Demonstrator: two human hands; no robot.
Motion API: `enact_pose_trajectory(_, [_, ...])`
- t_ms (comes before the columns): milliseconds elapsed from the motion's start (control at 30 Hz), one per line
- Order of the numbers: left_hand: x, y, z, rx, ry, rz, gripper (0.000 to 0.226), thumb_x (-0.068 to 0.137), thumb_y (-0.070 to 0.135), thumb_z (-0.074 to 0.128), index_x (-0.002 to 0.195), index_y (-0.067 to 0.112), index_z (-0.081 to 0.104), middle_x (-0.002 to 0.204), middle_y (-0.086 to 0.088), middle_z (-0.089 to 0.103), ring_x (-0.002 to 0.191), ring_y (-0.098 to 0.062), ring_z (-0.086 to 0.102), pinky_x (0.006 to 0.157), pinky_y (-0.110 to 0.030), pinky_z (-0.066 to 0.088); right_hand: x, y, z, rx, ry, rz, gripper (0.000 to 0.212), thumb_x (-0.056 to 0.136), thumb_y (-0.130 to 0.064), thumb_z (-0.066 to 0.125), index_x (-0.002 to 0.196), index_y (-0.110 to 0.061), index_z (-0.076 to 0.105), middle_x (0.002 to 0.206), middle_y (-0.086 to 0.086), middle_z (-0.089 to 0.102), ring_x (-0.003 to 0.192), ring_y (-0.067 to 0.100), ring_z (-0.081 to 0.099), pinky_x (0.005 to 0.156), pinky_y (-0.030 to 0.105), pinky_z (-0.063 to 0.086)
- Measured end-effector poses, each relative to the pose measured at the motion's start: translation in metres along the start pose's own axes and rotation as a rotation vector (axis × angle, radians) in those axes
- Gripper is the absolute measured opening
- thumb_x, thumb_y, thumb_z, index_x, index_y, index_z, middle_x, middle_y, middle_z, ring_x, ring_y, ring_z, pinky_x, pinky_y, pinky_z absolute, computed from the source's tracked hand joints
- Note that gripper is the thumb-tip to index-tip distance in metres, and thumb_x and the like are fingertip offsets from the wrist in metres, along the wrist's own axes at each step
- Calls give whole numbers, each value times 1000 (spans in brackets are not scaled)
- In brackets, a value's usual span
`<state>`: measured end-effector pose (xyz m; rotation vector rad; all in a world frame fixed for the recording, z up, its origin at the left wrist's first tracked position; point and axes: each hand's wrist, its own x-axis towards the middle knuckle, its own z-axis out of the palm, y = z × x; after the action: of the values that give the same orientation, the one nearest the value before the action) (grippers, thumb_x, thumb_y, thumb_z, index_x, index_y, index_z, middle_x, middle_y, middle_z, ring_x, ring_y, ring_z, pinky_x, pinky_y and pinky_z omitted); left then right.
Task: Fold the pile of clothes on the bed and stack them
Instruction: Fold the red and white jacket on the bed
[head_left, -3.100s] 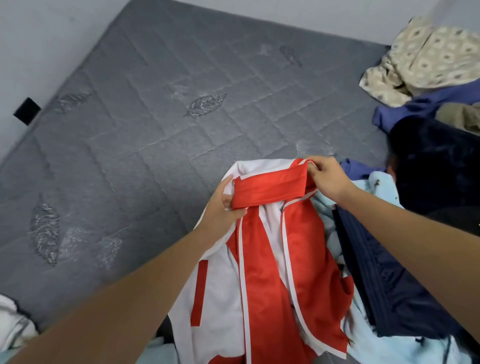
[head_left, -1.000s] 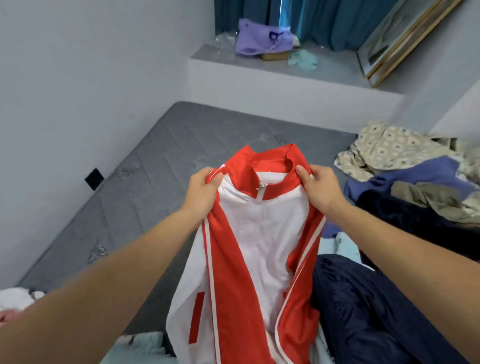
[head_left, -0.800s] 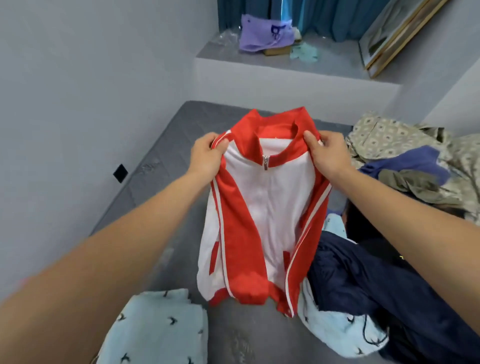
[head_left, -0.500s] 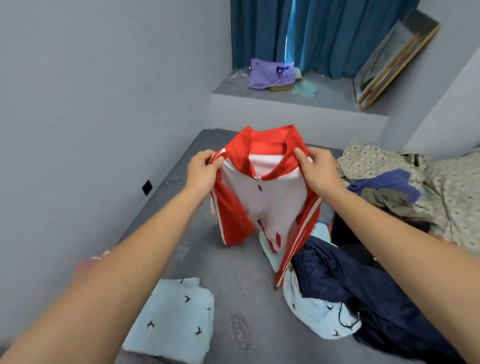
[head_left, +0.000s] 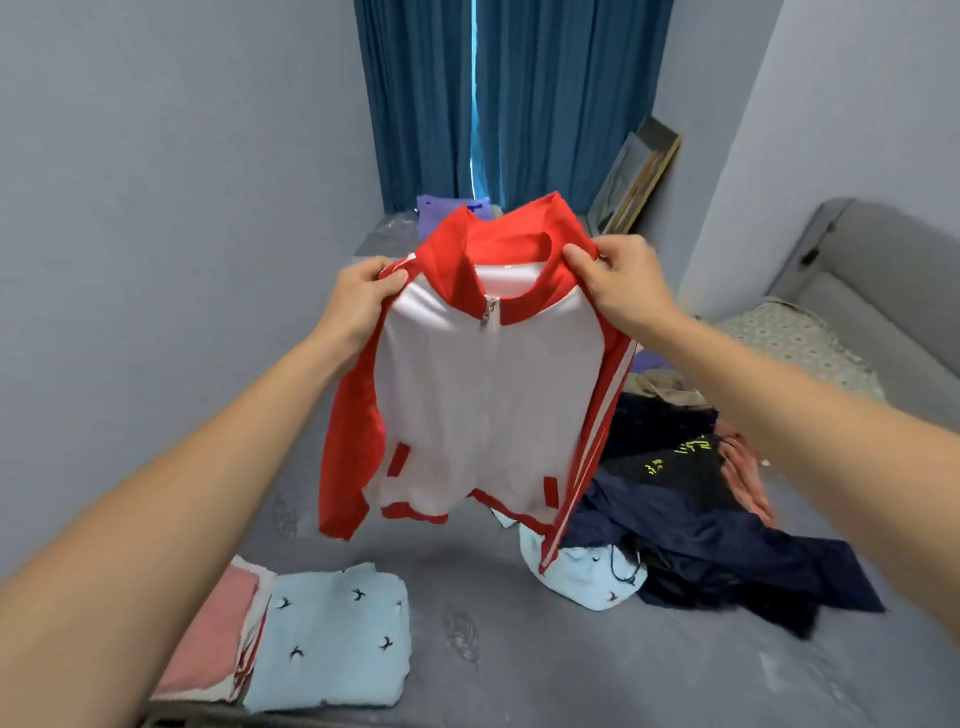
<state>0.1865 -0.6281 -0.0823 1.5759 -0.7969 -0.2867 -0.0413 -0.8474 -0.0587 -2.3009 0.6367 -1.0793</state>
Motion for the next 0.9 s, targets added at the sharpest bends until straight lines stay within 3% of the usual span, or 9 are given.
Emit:
enact_pose_trajectory(133, [-37,13,22,-87,-87,28,8,98,11,67,94,4,66,86,-12,56,76,-16,48,66,-32,34,-40,-8,-45,-81,53,81,57,98,-48,61,63,-4,48,52,-7,35,52,8,32,50,25,26])
enact_pose_trajectory(233, [-69,12,47,-105,-141,3,13,96,12,70,85,6,65,80,-11,53,67,-11,43,59,-30,31,-78,2,-70,-89,41,125,57,98,-44,63,55,-13,42,47,-13,34,49,4,32,47,25,25])
enact_pose_trajectory(300, [-87,6,66,-92,-177,-6,15,96,13,71,83,6,65,76,-9,53,64,-9,42,57,-27,32,-98,15,-84,-101,25,140,56,99,-41,64,58,-6,47,53,-11,33,52,4,29,49,29,22])
enact_pose_trajectory(467, [-95,-33,120,-70,-258,-56,25,95,22,75,74,14,65,63,5,56,57,-5,46,51,-20,36,-120,79,-94,-106,-10,206,51,101,-37,65,65,-1,57,60,16,55,60,10,41,60,43,39])
enact_pose_trajectory(533, [-86,-56,147,-63,-276,-81,30,95,29,76,71,14,65,62,5,57,57,-5,47,50,-19,38,-121,117,-89,-97,-38,249,53,101,-38,64,68,3,57,67,25,58,61,16,43,64,50,43])
enact_pose_trajectory(633, [-62,-100,197,-20,-281,-126,36,94,39,76,68,18,65,61,9,58,57,-4,47,51,-17,39,-115,188,-74,-63,-59,305,53,102,-40,63,68,1,56,65,19,58,59,19,46,65,51,44])
enact_pose_trajectory(767, [-12,-184,277,87,-266,-187,41,96,42,74,67,15,62,60,10,56,58,-4,47,54,-19,39,-94,313,-34,-38,-152,392,55,102,-43,63,68,0,56,66,18,60,68,37,57,65,50,45])
enact_pose_trajectory(900, [53,-295,360,222,-246,-191,45,99,39,71,68,8,59,60,9,49,57,-6,41,56,-28,34,-68,455,28,-62,-237,434,55,103,-44,62,67,-3,53,63,12,57,64,30,54,61,41,36])
